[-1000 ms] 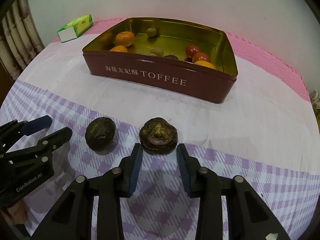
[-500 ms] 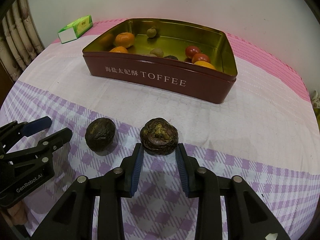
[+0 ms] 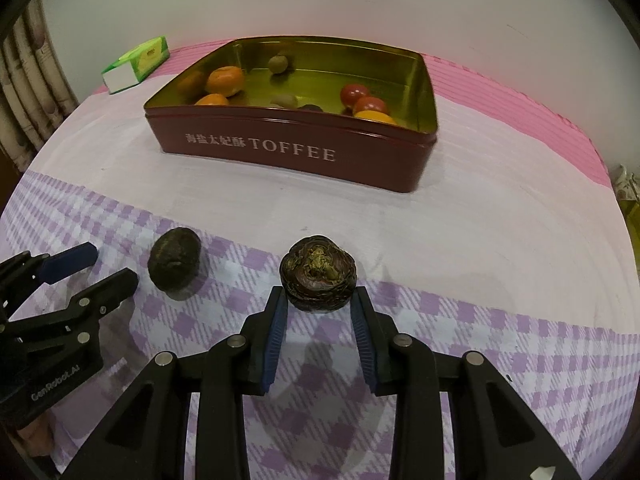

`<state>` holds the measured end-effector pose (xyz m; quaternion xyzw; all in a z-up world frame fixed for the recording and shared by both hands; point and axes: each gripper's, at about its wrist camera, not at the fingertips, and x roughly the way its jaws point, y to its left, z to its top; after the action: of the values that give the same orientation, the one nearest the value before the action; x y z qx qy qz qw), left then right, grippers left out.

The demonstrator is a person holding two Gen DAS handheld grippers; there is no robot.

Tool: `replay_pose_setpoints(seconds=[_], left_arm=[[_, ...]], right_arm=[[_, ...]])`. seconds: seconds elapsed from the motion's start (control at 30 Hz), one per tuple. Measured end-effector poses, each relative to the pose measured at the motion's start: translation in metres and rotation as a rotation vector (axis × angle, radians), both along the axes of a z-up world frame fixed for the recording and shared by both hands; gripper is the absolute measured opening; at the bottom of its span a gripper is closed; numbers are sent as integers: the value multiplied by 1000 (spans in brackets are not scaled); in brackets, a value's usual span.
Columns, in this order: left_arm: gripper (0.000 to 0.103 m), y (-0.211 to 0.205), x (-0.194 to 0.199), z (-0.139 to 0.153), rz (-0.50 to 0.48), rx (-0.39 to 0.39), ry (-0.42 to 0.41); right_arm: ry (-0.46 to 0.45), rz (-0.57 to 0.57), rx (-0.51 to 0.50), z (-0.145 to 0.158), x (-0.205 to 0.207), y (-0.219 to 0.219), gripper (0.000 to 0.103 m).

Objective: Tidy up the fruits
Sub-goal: 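Grasp the last dark brown fruit with the left tool while the right tool holds its fruit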

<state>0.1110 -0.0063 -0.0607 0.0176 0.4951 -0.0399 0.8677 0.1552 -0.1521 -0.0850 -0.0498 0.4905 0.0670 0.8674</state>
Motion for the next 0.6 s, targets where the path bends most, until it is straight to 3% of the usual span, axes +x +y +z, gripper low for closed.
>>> replay_pose_setpoints(seconds=[0.6], left_arm=[[55,-27,2,-2,-75,-4,5]], right_arm=[[12,-72,-2,-1,-5,-34,30]])
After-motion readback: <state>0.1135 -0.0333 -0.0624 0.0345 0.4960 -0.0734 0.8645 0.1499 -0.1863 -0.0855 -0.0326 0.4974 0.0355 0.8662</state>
